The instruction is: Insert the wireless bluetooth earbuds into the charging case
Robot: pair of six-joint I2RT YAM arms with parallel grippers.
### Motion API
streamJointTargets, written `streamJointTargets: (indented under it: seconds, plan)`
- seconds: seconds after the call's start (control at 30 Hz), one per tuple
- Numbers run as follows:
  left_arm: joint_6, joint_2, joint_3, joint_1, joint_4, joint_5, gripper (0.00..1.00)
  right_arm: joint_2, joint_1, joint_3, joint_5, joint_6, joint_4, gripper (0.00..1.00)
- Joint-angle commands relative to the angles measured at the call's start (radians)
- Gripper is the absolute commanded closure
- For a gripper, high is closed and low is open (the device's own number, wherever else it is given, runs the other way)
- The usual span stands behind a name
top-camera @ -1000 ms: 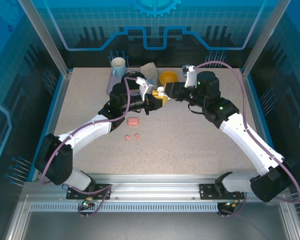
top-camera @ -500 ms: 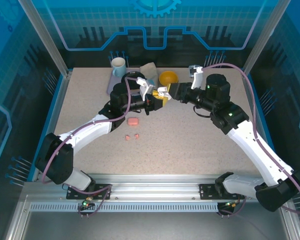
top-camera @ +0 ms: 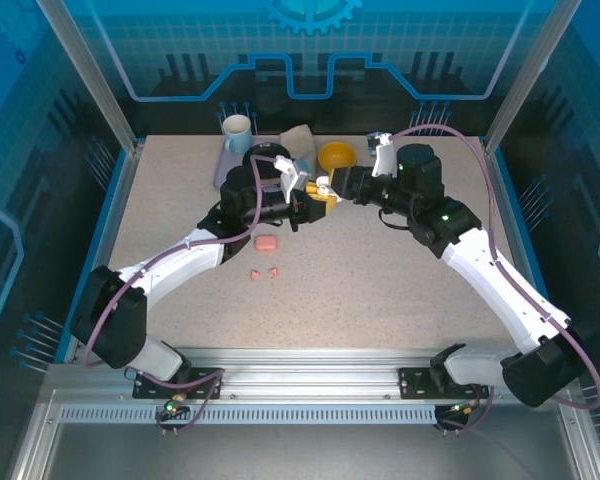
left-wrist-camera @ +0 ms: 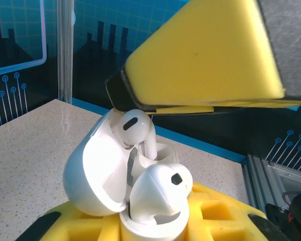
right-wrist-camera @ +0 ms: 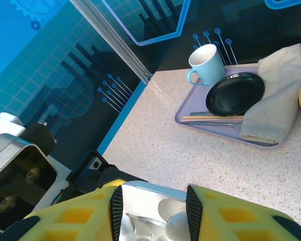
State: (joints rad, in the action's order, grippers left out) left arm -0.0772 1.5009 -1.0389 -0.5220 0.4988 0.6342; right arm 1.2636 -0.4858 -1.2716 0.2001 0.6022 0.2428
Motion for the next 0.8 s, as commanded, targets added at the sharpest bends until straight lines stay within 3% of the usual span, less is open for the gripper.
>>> streamJointTargets:
  seconds: [0.0,0.37,0.77]
  plan:
    - [0.024,-0.008,-0.02,-0.008,0.025,0.041,1.0,0.011,0.016,-0.038,0.026,-0.017,-0.001,0.59]
    - [0.037,0.002,-0.039,-0.009,0.005,0.041,1.0,-0.022,0.015,-0.013,0.112,-0.005,0.022,0.6]
    - [0.044,-0.001,-0.049,-0.008,-0.017,0.051,1.0,-0.08,0.061,0.006,0.079,-0.015,0.049,0.59]
